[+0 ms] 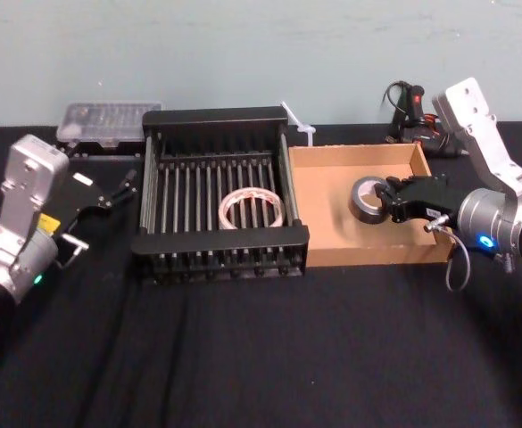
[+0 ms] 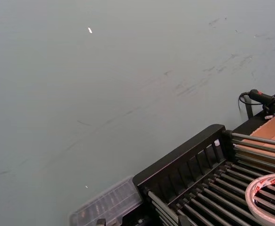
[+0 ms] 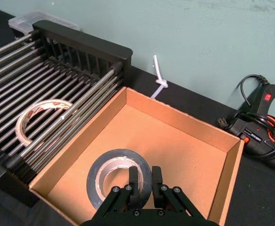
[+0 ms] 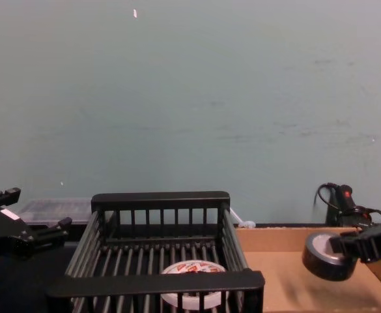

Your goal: Pick up the white tape and place it into the black box , Pick up the silver tape and place it into the brown box.

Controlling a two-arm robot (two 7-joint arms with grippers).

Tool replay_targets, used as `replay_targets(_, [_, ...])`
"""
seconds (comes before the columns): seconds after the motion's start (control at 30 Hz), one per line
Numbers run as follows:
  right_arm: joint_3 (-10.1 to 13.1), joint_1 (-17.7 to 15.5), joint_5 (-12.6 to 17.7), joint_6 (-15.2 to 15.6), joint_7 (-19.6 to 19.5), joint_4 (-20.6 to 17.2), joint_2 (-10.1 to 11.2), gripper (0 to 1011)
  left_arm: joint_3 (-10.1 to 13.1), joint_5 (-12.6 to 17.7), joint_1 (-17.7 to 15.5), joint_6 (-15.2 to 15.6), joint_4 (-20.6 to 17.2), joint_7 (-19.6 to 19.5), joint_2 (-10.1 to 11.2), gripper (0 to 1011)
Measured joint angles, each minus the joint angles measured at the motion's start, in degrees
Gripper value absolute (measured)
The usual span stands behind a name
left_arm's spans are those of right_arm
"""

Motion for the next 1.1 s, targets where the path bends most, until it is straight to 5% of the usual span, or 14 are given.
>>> replay_targets(0.53, [0.0, 0.0, -0.1, 0.0, 0.0, 0.0, 0.1, 198, 0.0, 0.0, 0.0, 0.0, 0.0, 0.0, 0.0, 1001])
replay_targets(1.1, [-0.1, -0.1, 0.0, -0.1, 0.2, -0.2, 0.2, 717, 0.0, 0.0, 0.0, 0.0, 0.0, 0.0, 0.0, 1001])
